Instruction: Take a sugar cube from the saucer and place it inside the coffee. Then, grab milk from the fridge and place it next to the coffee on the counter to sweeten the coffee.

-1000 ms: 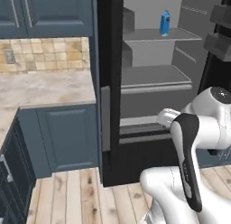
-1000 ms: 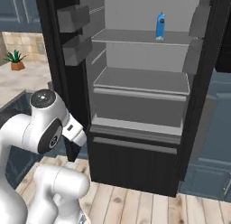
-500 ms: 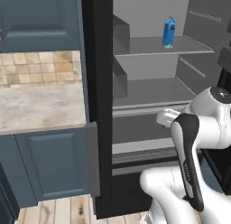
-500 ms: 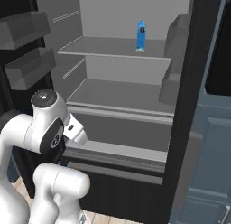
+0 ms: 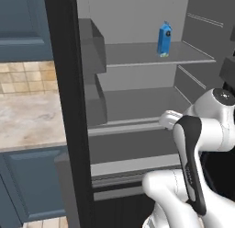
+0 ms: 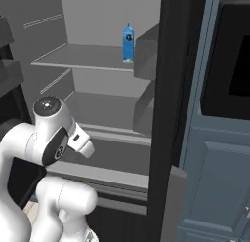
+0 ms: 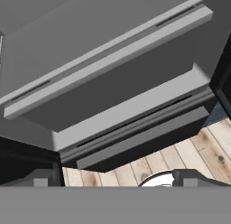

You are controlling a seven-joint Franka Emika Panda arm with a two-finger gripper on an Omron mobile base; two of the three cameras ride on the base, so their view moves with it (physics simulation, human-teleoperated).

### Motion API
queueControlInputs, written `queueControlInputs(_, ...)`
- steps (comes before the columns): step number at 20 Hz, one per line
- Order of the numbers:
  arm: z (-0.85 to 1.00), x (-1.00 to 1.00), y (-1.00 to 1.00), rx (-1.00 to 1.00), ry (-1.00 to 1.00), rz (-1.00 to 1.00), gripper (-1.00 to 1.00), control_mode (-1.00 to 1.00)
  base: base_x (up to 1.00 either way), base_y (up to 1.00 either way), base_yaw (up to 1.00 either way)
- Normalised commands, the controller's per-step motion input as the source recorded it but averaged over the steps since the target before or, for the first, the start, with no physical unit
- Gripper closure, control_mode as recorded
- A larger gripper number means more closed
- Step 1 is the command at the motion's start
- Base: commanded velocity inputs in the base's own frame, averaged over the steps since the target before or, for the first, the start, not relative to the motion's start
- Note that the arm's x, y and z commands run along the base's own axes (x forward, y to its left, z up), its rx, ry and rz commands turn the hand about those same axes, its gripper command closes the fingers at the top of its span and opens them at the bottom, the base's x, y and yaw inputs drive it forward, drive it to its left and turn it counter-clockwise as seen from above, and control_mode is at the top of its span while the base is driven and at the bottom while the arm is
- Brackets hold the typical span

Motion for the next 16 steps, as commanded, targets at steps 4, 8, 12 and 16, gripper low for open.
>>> queueControlInputs(4,0.00,0.00,0.00,0.00,0.00,0.00,-1.00,1.00,0.37,-0.21,0.00)
queueControlInputs(8,0.00,0.00,0.00,0.00,0.00,0.00,-1.00,1.00,0.35,0.00,0.00)
queueControlInputs(12,0.00,0.00,0.00,0.00,0.00,0.00,-1.00,1.00,0.11,0.00,0.00)
queueControlInputs(16,0.78,0.02,0.00,0.00,-0.72,0.10,-1.00,-1.00,0.00,0.00,0.00)
